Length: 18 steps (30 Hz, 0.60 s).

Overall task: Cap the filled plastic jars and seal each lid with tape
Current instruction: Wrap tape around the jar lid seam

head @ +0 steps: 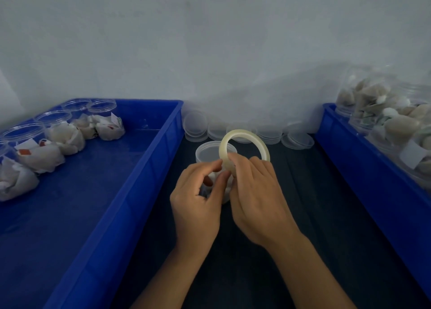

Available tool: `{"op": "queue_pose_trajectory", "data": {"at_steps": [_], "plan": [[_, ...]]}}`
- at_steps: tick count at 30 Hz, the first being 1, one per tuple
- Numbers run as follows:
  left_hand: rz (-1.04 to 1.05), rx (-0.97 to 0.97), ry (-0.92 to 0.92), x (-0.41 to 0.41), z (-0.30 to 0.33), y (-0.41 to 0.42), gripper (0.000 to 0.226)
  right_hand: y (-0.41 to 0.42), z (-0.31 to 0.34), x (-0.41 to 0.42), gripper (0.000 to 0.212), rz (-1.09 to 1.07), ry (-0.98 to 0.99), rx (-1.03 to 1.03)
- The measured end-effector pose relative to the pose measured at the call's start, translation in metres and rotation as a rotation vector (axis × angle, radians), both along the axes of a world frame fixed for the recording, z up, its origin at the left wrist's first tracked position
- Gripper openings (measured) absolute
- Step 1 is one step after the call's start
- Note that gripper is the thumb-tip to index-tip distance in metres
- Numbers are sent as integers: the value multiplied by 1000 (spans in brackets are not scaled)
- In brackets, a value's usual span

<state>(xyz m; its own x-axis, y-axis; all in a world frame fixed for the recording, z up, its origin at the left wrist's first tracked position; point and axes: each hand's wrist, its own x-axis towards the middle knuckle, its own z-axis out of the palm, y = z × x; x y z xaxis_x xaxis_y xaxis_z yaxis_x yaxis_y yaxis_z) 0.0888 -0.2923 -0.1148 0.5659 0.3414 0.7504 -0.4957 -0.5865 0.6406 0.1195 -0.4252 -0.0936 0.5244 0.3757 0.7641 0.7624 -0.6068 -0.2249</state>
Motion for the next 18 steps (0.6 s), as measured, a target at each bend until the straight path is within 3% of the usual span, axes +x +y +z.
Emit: {"op": "queue_pose_trajectory", "data": {"at_steps": [14,18], "plan": [[-56,-83,57,-2,6,-2,5,2,-1,0,24,-23,56,-46],[-115,-124,104,-2,7,-3,13,2,-2,0,24,-34,48,-34]]}}
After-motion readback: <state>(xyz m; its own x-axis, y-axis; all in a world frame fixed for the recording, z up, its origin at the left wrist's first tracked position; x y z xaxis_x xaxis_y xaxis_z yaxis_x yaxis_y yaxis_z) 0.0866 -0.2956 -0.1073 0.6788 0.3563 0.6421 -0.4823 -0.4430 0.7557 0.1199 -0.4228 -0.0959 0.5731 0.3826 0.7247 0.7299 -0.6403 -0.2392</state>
